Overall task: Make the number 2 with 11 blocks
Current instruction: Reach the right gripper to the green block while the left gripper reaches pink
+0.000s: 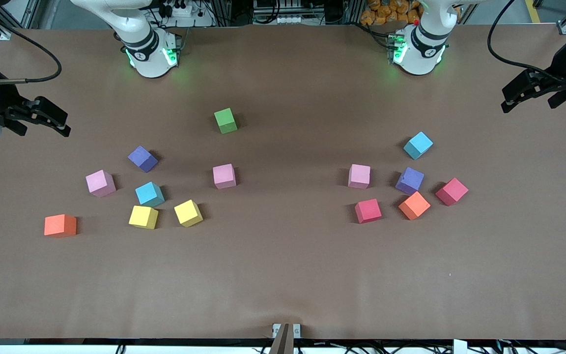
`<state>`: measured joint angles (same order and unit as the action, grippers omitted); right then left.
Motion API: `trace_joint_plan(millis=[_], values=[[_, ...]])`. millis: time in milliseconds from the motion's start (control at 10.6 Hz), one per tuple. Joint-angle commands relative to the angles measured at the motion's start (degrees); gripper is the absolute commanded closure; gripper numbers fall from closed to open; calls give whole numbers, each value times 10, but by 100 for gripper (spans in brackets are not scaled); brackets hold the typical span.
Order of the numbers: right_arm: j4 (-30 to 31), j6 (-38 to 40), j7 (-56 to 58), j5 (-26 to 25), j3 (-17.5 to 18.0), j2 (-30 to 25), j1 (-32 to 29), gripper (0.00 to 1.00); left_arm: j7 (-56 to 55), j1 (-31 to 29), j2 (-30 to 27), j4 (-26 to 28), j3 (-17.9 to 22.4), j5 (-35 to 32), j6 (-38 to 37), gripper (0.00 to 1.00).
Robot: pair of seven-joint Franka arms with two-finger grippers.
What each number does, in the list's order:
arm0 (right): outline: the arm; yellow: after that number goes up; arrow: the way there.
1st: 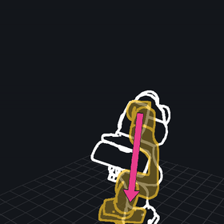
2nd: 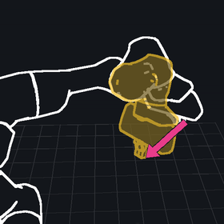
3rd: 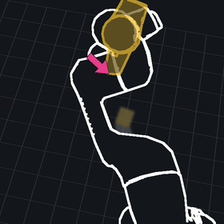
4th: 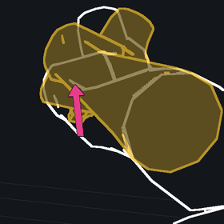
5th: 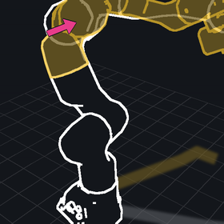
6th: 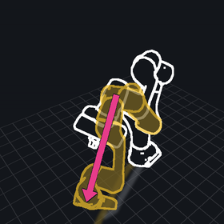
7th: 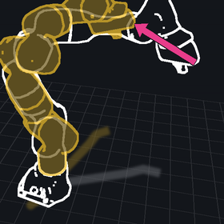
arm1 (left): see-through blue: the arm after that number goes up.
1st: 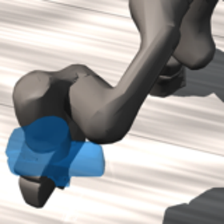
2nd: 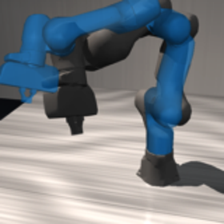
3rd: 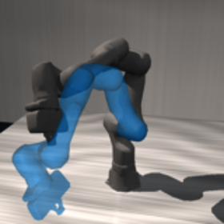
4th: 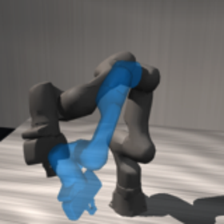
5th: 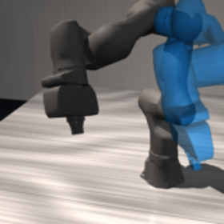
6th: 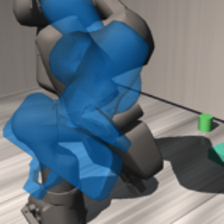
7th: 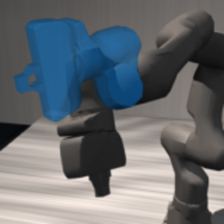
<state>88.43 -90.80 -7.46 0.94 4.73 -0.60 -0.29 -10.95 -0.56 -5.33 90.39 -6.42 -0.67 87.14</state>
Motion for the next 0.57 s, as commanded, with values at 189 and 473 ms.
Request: trace_joint_plan(millis=[189, 473], values=[[21, 1, -8, -14, 4, -21, -1, 0, 4, 3, 1, 14, -1, 9, -6, 0], [43, 2, -4, -13, 9, -22, 9, 0, -73, 48, 38, 73, -1, 17, 73, 0]])
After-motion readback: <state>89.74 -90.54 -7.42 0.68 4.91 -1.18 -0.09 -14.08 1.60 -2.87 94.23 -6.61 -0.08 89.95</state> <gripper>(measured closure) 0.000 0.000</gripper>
